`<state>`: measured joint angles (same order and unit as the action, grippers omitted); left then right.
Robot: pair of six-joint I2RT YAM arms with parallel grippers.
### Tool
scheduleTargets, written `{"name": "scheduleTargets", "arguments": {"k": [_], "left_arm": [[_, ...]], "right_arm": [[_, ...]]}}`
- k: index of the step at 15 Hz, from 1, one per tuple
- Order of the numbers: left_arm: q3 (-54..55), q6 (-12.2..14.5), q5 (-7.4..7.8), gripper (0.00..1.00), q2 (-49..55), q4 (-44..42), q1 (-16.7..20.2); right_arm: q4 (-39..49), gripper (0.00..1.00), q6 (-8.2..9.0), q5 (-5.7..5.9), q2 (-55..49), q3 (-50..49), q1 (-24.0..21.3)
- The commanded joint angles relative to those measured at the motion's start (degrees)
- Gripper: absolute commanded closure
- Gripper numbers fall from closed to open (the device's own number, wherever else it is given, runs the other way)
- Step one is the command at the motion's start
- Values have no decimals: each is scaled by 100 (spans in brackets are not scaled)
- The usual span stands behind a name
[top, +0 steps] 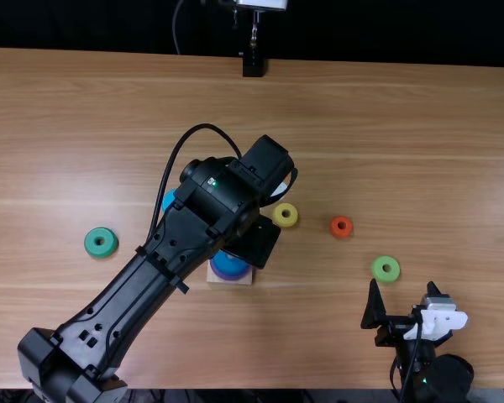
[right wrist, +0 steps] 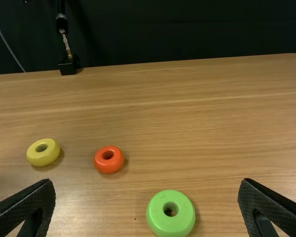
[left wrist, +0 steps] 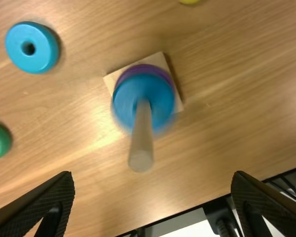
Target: Build the Hanoi tower: stack the rings onto the peg from bottom to top in this color order: purple, dark blue, light blue, dark green, light green, yellow, orange.
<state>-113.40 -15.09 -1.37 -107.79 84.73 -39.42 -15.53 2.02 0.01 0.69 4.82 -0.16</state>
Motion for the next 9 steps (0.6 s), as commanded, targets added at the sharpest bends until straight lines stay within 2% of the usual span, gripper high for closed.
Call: {"name": "scheduleTargets", "arguments": {"k": [1,6,9], "left_arm": [[55,-10,221,0,-49,-4,-22],[-50,-10,210,0,-5,-78,31],[-314,-10,200,0,-5,-88,189]], "right_arm": [[-404,0,30,62,-69,-403,-80],[-404,0,30,62,-69,-403,-80],[-404,0,30,62,-69,-403,-80]]}}
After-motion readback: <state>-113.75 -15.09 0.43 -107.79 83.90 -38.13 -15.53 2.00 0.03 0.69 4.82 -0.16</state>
